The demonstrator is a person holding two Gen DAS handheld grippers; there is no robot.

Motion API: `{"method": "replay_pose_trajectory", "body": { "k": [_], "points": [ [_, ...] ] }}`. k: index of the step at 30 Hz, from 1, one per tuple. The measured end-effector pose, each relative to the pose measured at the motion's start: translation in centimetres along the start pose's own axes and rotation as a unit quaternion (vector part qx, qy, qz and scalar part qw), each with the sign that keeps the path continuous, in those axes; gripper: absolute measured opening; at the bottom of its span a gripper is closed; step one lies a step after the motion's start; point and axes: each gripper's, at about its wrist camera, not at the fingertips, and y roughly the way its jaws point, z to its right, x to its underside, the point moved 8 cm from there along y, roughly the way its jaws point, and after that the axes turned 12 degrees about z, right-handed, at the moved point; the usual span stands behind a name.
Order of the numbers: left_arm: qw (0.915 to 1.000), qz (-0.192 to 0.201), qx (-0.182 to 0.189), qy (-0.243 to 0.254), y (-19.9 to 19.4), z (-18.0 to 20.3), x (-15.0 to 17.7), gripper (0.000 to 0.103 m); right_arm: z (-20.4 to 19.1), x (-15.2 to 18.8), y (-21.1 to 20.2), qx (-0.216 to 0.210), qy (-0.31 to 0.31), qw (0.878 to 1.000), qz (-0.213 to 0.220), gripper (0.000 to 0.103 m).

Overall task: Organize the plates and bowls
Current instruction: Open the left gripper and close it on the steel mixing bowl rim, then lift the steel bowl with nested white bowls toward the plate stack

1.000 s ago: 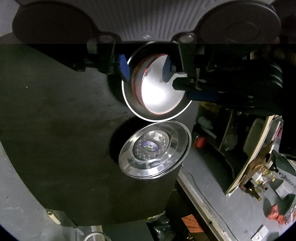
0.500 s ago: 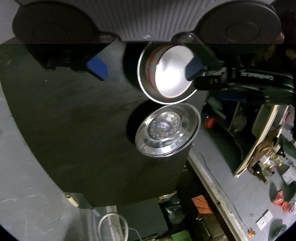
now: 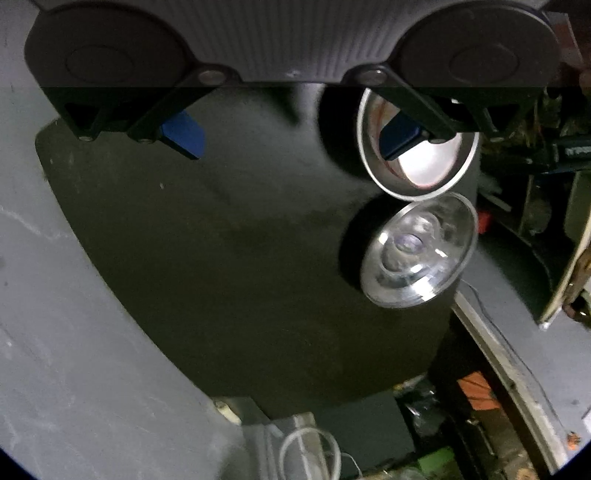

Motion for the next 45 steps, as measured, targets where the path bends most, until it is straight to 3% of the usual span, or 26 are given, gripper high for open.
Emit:
{"method": "replay_pose_trajectory", "body": {
  "k": [7, 20, 45],
  "points": [
    [0.9991, -0.022, -0.034, 0.016, 0.3, -1.1, 0.9, 0.102, 0.0, 0.9, 0.5, -0.002, 0.004, 1.000, -0.020, 0.103],
    [0.9978, -0.052, -0.028, 0.030, 1.4, -0.4, 2.6, 0.102, -0.7, 2.2, 1.3, -0.009, -0.036, 0.998, -0.053, 0.103],
    [0.9947, -0.077, -0.029, 0.061, 3.5, 0.2, 3.2, 0.102, -1.2, 1.9, 2.8, -0.017, -0.070, 0.995, -0.066, 0.103]
  ]
}}
